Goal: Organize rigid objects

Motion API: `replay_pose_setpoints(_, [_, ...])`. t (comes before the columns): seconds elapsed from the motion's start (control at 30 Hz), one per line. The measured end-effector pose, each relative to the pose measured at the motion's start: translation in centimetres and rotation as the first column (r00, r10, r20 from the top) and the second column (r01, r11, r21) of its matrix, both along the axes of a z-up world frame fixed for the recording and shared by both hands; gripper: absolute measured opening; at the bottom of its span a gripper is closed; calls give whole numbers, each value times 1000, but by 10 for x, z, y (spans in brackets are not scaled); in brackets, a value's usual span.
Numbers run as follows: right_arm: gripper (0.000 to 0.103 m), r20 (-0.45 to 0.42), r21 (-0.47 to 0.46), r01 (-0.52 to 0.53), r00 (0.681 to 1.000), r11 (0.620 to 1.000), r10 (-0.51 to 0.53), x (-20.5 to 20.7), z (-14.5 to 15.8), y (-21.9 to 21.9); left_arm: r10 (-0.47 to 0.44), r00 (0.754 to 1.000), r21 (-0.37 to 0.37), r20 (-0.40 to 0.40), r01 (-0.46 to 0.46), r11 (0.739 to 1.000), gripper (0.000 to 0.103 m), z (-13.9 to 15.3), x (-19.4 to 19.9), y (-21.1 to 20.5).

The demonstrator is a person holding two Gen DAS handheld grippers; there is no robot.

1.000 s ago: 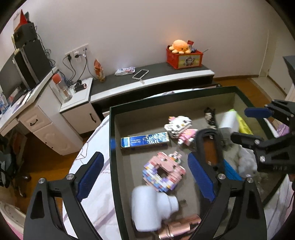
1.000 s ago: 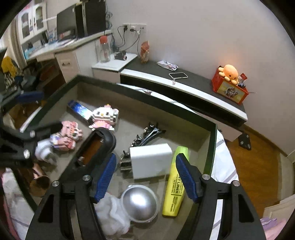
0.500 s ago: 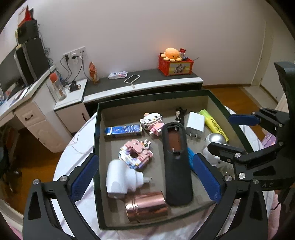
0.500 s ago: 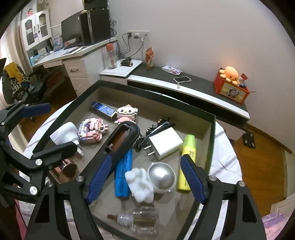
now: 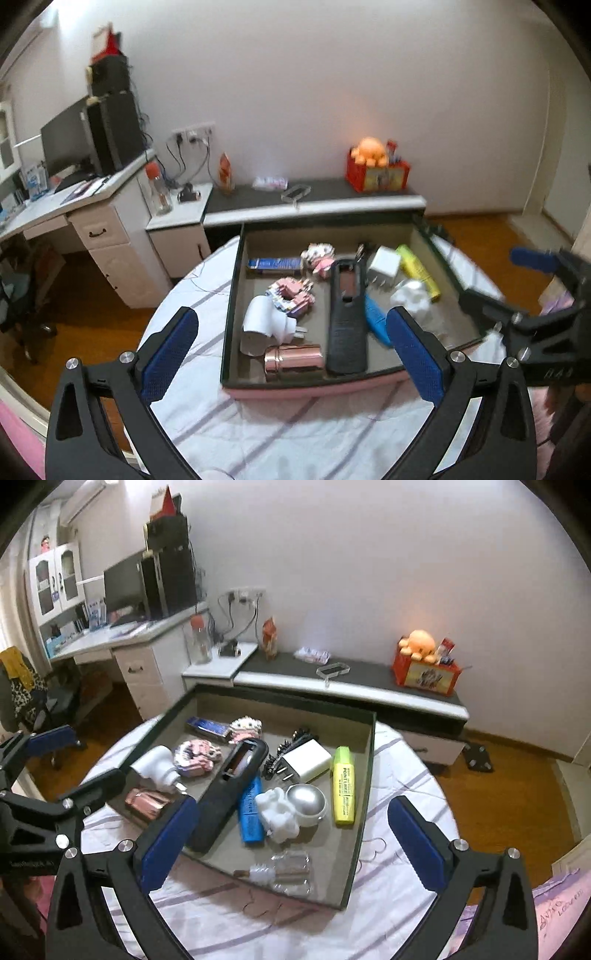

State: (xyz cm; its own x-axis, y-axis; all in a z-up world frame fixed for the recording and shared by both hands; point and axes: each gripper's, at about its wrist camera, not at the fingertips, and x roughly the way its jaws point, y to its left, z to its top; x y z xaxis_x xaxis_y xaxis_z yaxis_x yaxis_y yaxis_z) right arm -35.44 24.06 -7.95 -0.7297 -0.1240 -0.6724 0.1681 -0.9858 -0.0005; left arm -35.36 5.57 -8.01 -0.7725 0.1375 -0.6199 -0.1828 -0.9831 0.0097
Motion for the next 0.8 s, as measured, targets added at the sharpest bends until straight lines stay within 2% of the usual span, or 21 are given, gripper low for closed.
replay_pose_setpoints(0.2, [103, -96, -64, -5, 995, 998, -1, 59, 22, -9, -10, 999, 9, -45, 10, 1000, 103, 15, 47, -8])
replay_pose_setpoints(0.4, [103, -134, -42, -1, 991, 999, -5, 103, 30, -24, 3, 996, 31, -88, 0, 1000, 103, 25, 90, -21])
replay_pose_setpoints(0.53, [103, -163, -49, -2, 987, 999, -6, 130, 37, -32, 15, 988, 25, -156, -11, 1000, 103, 36, 122, -29])
replay_pose_setpoints(0.8, [103, -292, -10, 33, 956, 999, -34, 191, 65, -46, 69, 959, 67, -275, -52, 996, 103, 58, 182, -40])
